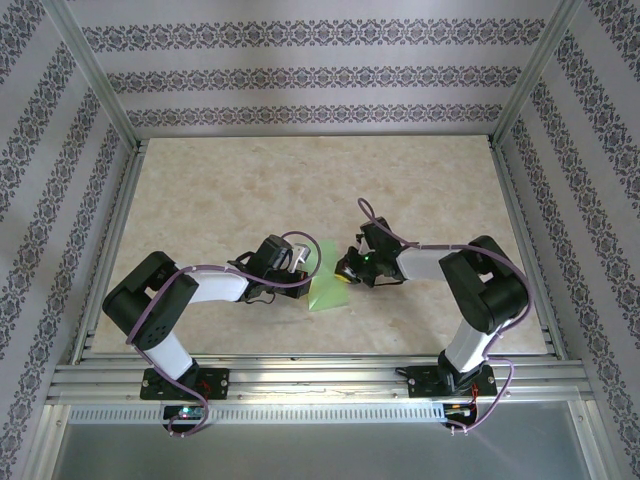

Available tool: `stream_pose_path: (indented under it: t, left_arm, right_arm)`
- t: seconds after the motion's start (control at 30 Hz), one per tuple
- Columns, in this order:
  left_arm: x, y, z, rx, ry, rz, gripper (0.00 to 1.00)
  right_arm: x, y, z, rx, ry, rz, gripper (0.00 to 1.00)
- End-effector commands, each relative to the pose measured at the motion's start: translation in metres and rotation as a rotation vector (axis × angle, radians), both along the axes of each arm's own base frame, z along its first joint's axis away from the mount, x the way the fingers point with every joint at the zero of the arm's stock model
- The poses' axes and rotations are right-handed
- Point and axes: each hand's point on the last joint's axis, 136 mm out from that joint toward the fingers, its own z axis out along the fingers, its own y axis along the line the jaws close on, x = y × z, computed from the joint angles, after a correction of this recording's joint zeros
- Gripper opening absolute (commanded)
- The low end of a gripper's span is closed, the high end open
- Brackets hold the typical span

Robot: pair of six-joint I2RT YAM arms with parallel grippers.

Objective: Fold a paper plane with a square sheet of paper (pick it up from the middle)
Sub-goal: Fold the triangle a second time at the center of the table.

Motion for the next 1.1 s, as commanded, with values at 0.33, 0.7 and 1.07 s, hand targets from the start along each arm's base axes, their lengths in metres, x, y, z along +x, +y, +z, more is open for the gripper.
stream_pose_path:
  t: [0.33,0.7,1.07]
  left_arm:
    - [-0.008,0.012,-0.014,0.057,0.052,-0.007,0.0]
    - [-0.009,0.014,-0.012,0.057,0.046,-0.006,0.0]
    - [-0.007,0.012,-0.011,0.049,0.042,-0.007,0.0]
  right_arm:
    - [-0.006,0.012,0.01,0.021,-0.033,0.076,0.0]
    - [-0.005,-0.023,-0.017,-0.109,0.015,-0.04,0.0]
    - [0.01,-0.021,0.015,-0.03,-0.054,-0.074,0.01]
